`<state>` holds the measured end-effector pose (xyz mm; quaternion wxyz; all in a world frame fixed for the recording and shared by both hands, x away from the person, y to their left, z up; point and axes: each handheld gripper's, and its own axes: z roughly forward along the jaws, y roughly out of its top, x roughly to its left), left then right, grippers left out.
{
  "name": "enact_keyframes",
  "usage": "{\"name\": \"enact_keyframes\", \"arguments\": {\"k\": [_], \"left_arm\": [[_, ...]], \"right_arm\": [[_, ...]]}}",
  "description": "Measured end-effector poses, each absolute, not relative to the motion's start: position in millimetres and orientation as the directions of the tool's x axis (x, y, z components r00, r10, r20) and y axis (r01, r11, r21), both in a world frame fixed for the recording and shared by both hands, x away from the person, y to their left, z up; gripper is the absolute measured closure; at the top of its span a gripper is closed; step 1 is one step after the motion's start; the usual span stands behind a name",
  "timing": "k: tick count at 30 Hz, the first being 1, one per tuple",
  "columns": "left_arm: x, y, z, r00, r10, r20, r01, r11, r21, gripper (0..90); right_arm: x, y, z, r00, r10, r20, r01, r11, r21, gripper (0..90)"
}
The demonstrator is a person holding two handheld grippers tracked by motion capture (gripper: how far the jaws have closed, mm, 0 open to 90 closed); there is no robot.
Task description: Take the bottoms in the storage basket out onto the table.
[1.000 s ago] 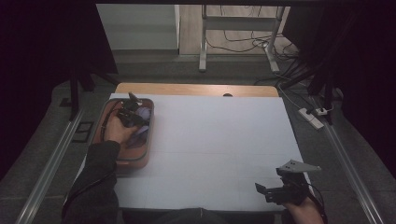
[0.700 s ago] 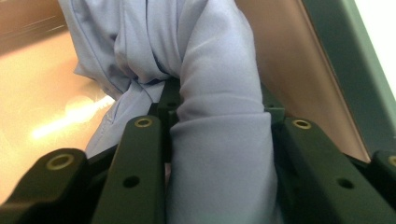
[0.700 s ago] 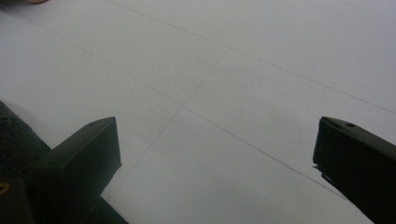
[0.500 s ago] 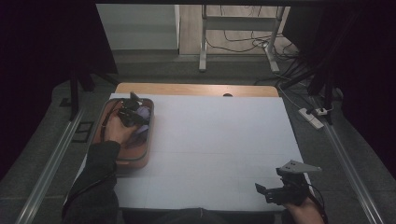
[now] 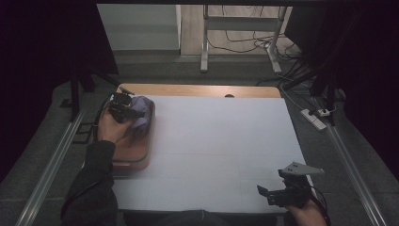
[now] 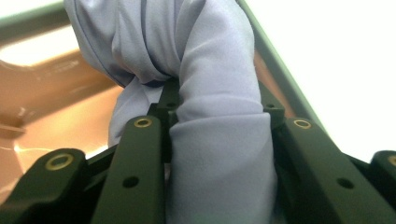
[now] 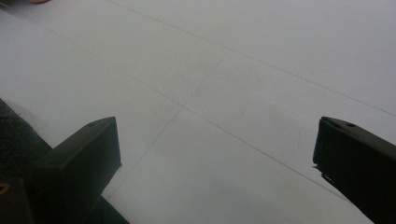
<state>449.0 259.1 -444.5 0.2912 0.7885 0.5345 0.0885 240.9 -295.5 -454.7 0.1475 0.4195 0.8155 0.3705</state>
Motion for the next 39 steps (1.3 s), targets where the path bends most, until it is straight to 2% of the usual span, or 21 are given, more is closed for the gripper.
{"name": "enact_keyframes", "arguments": {"k": [18,39], "left_arm": [[427,256,-399,0.489,0.867,-0.095,0.652,-0.292,0.700,63.0],[411,237,-369,0.559,0.824,-0.089,0.572,-0.307,0.760,62.1]], "right_arm": [[240,-296,-455,-0.606,0.792,0.070,0.572,0.373,0.731,0.4],[241,-296,-455,-0.608,0.791,0.074,0.573,0.372,0.730,0.4]]}}
